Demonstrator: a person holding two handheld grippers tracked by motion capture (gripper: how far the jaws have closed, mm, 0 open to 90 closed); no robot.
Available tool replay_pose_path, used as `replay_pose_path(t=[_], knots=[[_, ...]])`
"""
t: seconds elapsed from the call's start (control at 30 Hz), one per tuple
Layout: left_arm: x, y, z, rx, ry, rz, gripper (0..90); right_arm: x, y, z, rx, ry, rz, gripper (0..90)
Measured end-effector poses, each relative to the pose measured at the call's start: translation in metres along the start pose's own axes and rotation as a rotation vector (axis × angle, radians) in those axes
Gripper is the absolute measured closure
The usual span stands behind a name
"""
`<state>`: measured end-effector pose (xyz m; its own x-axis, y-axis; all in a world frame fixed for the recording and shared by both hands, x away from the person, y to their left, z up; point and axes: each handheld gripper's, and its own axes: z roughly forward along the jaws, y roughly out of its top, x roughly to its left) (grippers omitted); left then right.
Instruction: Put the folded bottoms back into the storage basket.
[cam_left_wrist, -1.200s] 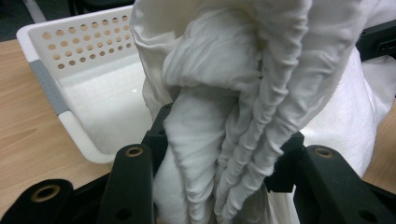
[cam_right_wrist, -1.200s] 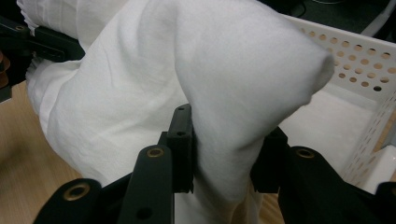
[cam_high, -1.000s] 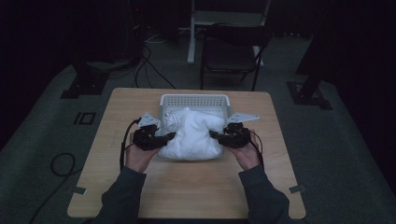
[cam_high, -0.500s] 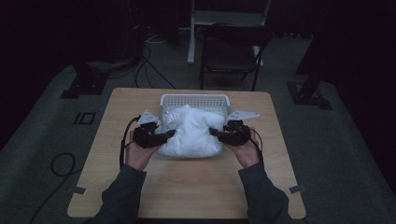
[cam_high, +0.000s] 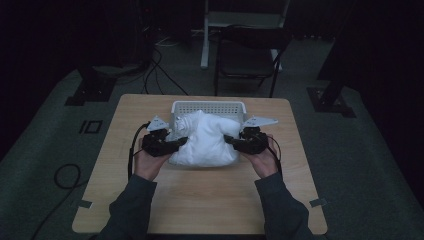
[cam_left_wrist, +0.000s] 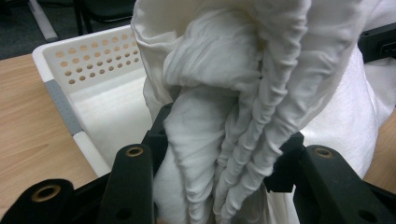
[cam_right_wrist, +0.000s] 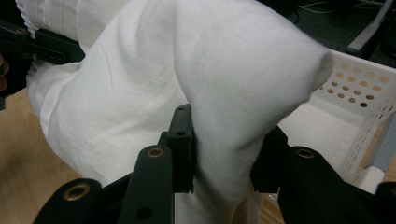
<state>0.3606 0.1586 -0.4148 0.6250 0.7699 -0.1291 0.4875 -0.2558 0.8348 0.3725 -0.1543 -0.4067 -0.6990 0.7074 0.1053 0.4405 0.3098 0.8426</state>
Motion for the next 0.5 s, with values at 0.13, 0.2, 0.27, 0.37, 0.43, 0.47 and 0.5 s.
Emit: replay_pose_path(t=[0.13, 0.2, 0.27, 0.37, 0.43, 0.47, 0.5], knots=[[0.0007, 0.0017, 0.0017, -0.001, -0.001, -0.002, 55.4, -0.0015, 0.0009, -0.0002, -0.004, -0.004, 0.005, 66.5], [0.0013, 0.0026, 0.0029, 0.000, -0.002, -0.005, 55.4, -0.0021, 0.0012, 0.0000, -0.003, -0.006, 0.004, 66.6], [0.0018, 0.0032, 0.0034, 0.001, -0.002, -0.003, 55.4, -0.0023, 0.0014, 0.0002, -0.003, -0.008, 0.003, 66.6], [0.0027, 0.0054, 0.0045, -0.001, -0.002, -0.005, 55.5, -0.0031, 0.0028, 0.0004, -0.004, -0.013, 0.003, 66.6], [0.0035, 0.0069, 0.0049, -0.001, 0.000, -0.004, 55.5, -0.0037, 0.0039, 0.0004, -0.005, -0.015, 0.003, 66.6], [0.0038, 0.0074, 0.0052, -0.002, -0.001, -0.004, 55.5, -0.0039, 0.0044, 0.0005, -0.005, -0.015, 0.004, 66.6], [0.0040, 0.0077, 0.0055, -0.003, -0.001, -0.004, 55.5, -0.0040, 0.0049, 0.0005, -0.005, -0.016, 0.005, 66.6]])
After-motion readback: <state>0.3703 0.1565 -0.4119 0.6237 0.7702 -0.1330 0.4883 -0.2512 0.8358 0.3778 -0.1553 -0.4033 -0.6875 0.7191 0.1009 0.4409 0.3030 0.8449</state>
